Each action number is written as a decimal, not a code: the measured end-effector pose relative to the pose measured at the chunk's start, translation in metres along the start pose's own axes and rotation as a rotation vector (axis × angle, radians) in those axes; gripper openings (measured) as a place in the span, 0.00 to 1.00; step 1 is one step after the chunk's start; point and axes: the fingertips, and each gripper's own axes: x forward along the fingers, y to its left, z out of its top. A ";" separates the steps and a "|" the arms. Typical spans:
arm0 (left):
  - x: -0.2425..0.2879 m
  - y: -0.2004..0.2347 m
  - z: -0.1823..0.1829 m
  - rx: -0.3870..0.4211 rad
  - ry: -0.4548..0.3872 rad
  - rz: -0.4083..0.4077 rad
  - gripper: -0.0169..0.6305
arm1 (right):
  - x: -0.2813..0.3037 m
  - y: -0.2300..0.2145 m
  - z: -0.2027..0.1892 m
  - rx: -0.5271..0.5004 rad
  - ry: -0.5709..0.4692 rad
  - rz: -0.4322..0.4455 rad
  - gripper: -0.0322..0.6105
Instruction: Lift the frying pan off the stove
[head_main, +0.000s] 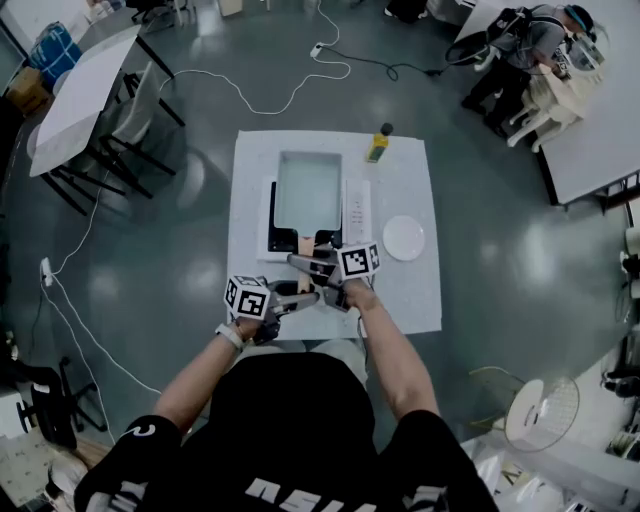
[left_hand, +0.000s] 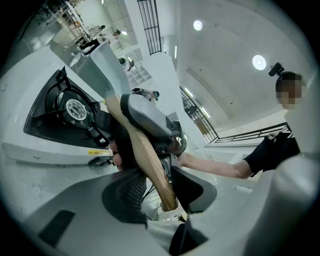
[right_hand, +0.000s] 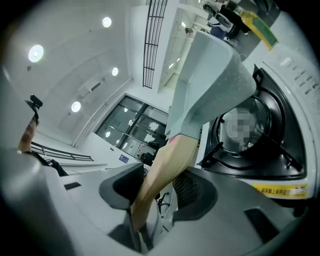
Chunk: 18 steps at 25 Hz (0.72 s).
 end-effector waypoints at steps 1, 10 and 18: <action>-0.002 -0.003 0.003 0.013 0.002 0.001 0.26 | 0.000 0.007 0.005 -0.016 -0.007 0.002 0.32; -0.013 -0.041 0.037 0.118 0.001 -0.031 0.26 | -0.003 0.057 0.040 -0.131 -0.063 -0.028 0.32; -0.025 -0.056 0.052 0.173 0.019 -0.039 0.25 | 0.001 0.082 0.055 -0.172 -0.122 -0.008 0.32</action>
